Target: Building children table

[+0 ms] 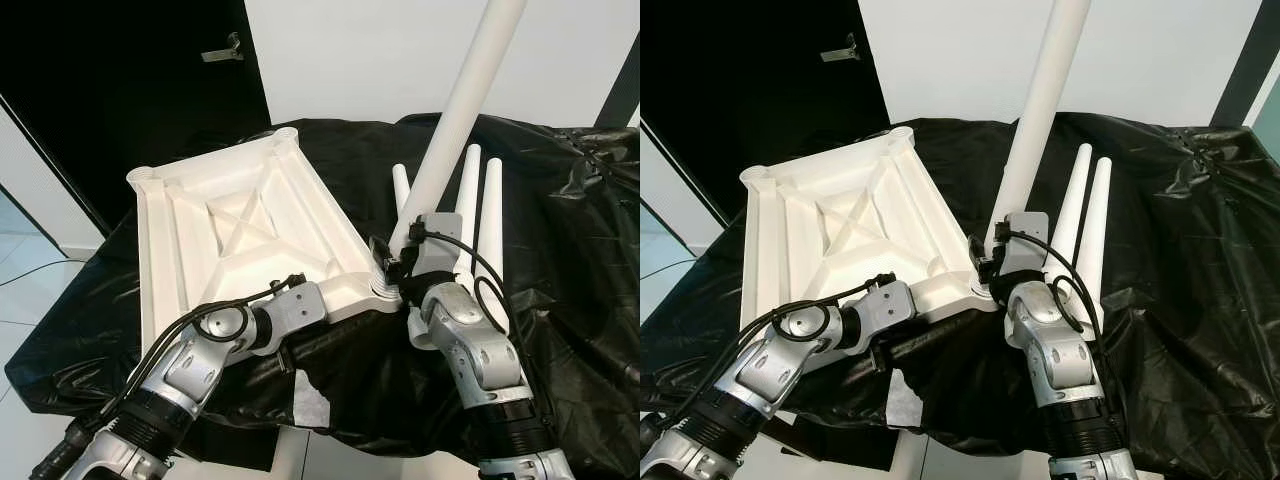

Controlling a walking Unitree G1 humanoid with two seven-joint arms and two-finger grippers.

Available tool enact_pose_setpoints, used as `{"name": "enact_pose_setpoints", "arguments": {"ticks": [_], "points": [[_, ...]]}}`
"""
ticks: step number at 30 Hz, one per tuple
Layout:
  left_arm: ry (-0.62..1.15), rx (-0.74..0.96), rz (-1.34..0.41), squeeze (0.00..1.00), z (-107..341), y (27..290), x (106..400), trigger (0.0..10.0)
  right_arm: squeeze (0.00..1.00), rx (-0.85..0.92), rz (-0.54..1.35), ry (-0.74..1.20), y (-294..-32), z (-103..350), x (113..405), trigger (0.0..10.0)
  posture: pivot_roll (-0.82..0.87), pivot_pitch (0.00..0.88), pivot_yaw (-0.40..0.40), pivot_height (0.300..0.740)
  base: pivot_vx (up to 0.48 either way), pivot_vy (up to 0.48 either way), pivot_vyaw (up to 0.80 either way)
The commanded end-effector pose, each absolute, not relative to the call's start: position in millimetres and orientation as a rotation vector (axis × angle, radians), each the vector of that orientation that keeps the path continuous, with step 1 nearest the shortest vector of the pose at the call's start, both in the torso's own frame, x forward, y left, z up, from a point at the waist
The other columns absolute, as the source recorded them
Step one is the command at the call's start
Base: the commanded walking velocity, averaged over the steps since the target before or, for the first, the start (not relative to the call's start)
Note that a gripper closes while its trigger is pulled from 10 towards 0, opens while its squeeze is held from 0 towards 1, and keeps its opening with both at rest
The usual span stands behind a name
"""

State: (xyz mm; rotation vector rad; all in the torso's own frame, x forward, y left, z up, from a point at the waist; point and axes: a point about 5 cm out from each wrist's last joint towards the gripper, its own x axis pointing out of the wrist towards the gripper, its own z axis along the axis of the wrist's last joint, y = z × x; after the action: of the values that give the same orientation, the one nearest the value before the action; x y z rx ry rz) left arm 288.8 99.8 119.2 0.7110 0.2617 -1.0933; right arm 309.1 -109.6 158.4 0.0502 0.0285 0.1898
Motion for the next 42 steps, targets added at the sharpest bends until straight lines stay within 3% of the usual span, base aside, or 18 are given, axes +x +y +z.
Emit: {"name": "enact_pose_setpoints", "arguments": {"ticks": [1,12,28,39,42], "points": [[0.272,0.757,-0.992,0.00,117,112,293,10.0,0.00,0.043,0.165,0.111,-112,141,308,10.0,0.00,0.000,0.075,0.740,0.000,0.000,0.00],[0.271,0.759,-0.994,0.00,117,112,292,10.0,0.00,-0.136,0.330,0.055,-93,130,298,10.0,0.00,0.000,0.075,0.740,0.000,0.000,0.00],[0.262,0.765,-1.002,0.00,118,111,291,10.0,0.00,-0.300,0.480,-0.011,-100,107,287,10.0,0.00,0.000,0.076,0.740,0.000,0.000,0.00],[0.260,0.771,-1.006,0.00,119,112,291,10.0,0.00,-0.360,0.556,-0.050,-102,108,288,10.0,0.00,0.000,0.080,0.740,0.000,0.000,0.00],[0.260,0.772,-1.005,0.00,119,113,291,10.0,0.00,-0.260,0.566,-0.026,-101,108,289,10.0,0.01,0.000,0.083,0.740,0.000,0.000,0.00]]}}
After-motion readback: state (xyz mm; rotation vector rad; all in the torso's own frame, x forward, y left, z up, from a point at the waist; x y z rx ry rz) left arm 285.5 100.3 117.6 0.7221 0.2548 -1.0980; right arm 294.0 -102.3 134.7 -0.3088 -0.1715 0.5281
